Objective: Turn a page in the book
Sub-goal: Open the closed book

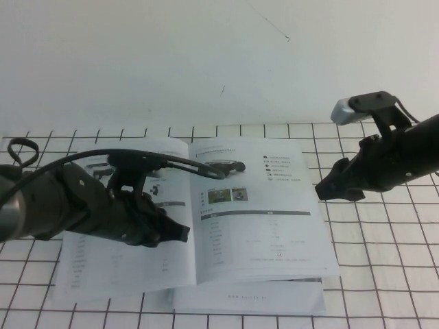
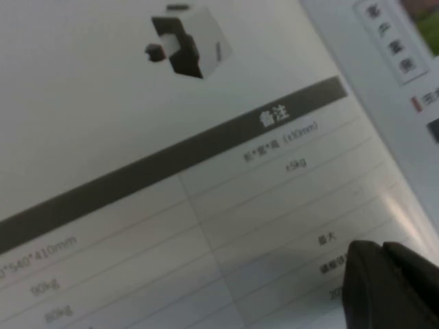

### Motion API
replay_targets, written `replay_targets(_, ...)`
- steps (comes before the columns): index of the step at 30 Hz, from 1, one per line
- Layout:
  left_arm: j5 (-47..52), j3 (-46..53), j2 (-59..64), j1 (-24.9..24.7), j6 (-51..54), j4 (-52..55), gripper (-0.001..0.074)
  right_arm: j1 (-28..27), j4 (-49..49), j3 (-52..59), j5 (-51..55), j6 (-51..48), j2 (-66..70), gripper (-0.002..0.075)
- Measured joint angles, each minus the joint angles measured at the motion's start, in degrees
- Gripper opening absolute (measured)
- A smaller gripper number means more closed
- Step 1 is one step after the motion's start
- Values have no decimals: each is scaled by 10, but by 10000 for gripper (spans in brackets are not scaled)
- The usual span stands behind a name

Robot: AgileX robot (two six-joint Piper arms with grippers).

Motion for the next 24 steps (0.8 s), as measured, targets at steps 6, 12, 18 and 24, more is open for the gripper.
replay_targets(6,-5,-4,40,0,-1,-3,-3,0,-34,-58,43,38,69,490)
replay_targets(12,-5,-6,45,0,-1,-3,-2,0,-37,-83,50,57,126,505)
replay_targets(18,-5,-6,45,0,-1,-3,-2,0,-30,-85,57,68,150,506)
replay_targets(24,-5,-6,45,0,-1,-3,-2,0,2,-87,71,64,154,506)
